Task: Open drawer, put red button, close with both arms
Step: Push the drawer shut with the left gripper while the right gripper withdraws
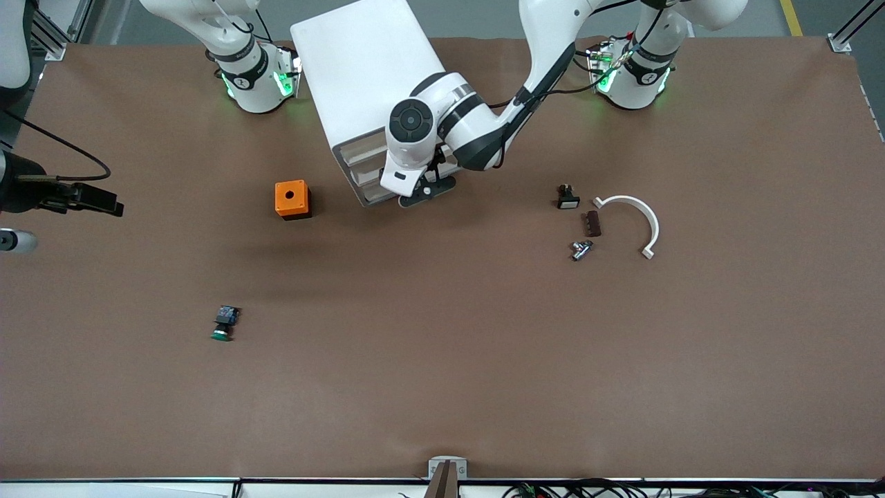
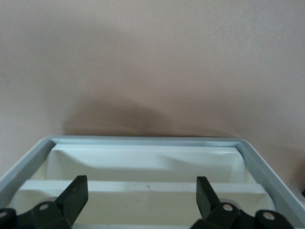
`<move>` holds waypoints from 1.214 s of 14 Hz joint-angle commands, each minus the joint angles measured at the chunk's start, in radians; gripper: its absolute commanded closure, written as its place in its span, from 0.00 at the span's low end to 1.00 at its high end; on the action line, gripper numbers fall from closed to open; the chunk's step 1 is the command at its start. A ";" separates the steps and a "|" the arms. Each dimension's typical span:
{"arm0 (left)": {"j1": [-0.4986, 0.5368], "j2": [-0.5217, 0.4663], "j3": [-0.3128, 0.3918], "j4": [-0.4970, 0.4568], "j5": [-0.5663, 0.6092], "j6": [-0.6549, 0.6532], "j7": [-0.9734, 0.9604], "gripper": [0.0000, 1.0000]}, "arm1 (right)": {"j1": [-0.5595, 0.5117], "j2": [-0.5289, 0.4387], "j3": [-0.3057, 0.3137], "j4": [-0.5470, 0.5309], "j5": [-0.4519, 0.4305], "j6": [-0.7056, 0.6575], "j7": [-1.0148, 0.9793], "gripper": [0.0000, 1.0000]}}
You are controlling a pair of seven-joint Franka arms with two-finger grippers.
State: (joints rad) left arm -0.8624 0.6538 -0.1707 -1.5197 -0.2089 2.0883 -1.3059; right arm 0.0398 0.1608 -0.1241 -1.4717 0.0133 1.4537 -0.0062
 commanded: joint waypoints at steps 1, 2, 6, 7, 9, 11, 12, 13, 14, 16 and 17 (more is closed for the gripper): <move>0.002 -0.016 -0.030 -0.022 -0.020 0.012 -0.039 0.00 | -0.043 0.026 0.023 0.027 -0.035 -0.010 -0.055 0.00; 0.002 -0.016 -0.030 -0.022 -0.026 0.012 -0.041 0.00 | -0.043 0.028 0.023 0.028 -0.038 -0.007 -0.093 0.00; 0.017 -0.016 -0.027 -0.027 -0.021 0.016 -0.039 0.00 | -0.043 0.029 0.024 0.076 -0.035 0.019 -0.090 0.00; 0.034 -0.017 -0.017 -0.024 -0.012 0.016 -0.032 0.00 | -0.040 0.029 0.024 0.088 -0.032 0.011 -0.092 0.00; 0.113 -0.026 -0.013 -0.016 0.043 0.015 -0.026 0.00 | -0.037 0.023 0.026 0.088 -0.030 0.008 -0.092 0.00; 0.184 -0.048 -0.012 -0.011 0.133 0.009 -0.039 0.00 | -0.038 0.013 0.024 0.090 -0.027 -0.035 -0.090 0.00; 0.234 -0.068 -0.010 -0.013 0.173 0.006 -0.033 0.00 | -0.032 0.010 0.026 0.093 -0.032 -0.056 -0.089 0.00; 0.288 -0.083 -0.010 -0.011 0.212 -0.011 -0.030 0.00 | -0.028 -0.003 0.029 0.105 -0.035 -0.064 -0.089 0.00; 0.330 -0.100 -0.010 -0.010 0.245 -0.037 -0.020 0.00 | -0.026 -0.033 0.032 0.106 -0.033 -0.059 -0.089 0.00; 0.405 -0.131 -0.012 -0.010 0.301 -0.071 0.067 0.00 | -0.024 -0.062 0.035 0.102 -0.027 -0.053 -0.090 0.00; 0.454 -0.150 -0.012 -0.004 0.302 -0.094 0.110 0.00 | -0.023 -0.079 0.035 0.096 -0.021 -0.055 -0.089 0.00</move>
State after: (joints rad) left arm -0.4667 0.5539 -0.1750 -1.5118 0.0639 2.0384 -1.2519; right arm 0.0197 0.1289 -0.0980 -1.3663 -0.0078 1.4120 -0.0866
